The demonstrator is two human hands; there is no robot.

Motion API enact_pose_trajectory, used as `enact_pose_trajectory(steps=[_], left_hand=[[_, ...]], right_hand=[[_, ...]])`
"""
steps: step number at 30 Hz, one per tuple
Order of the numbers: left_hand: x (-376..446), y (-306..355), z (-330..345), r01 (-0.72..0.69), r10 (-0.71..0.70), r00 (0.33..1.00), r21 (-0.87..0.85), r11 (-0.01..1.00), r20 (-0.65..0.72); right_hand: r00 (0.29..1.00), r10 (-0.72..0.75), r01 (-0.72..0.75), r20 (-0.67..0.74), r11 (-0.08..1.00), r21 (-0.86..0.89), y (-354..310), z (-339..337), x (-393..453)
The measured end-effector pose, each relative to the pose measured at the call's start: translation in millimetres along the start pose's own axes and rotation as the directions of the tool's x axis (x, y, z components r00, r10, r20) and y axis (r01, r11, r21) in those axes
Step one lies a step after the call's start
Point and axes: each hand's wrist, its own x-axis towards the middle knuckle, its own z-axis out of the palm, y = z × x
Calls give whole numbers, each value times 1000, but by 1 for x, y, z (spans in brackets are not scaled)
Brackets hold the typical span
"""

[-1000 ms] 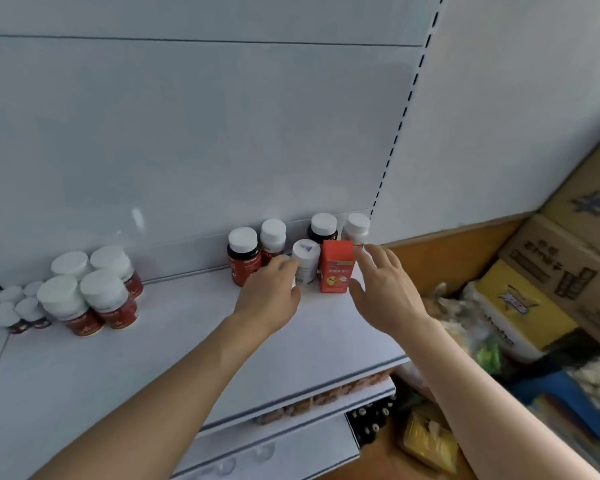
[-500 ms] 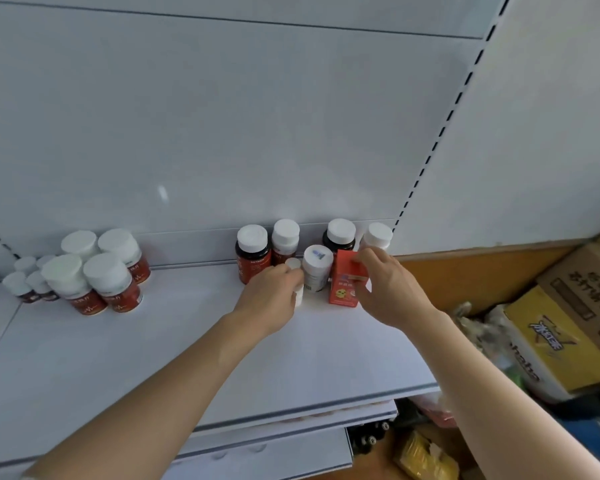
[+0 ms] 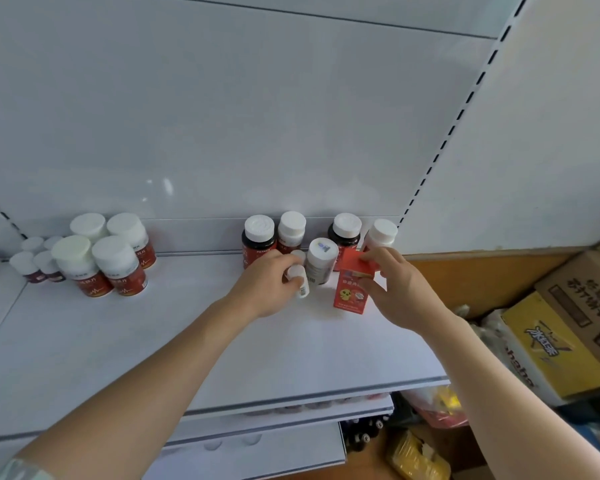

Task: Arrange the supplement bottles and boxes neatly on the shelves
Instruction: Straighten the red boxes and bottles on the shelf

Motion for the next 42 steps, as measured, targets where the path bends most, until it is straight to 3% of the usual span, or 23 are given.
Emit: enact_pose_trajectory(steps=[8, 19, 25, 31, 42], left_hand=[[-10, 19, -15, 37, -44, 997, -114, 993, -62], [-61, 29, -30, 186, -218, 974, -353, 917, -54], [-105, 11, -58, 229, -274, 961, -440, 869, -40], [-142, -9, -85, 227, -320, 938, -460, 859, -135], [-215, -84, -158, 186, -352, 918, -583, 791, -185]], right_hand=[[998, -61, 62, -13, 982, 181, -8, -15, 5], [990, -128, 89, 60, 894, 438, -42, 3, 4], [972, -213, 148, 93, 874, 462, -75, 20, 11], [944, -312, 228, 107, 852, 472, -130, 41, 15], [941, -327, 268, 83, 873, 407, -255, 85, 15]])
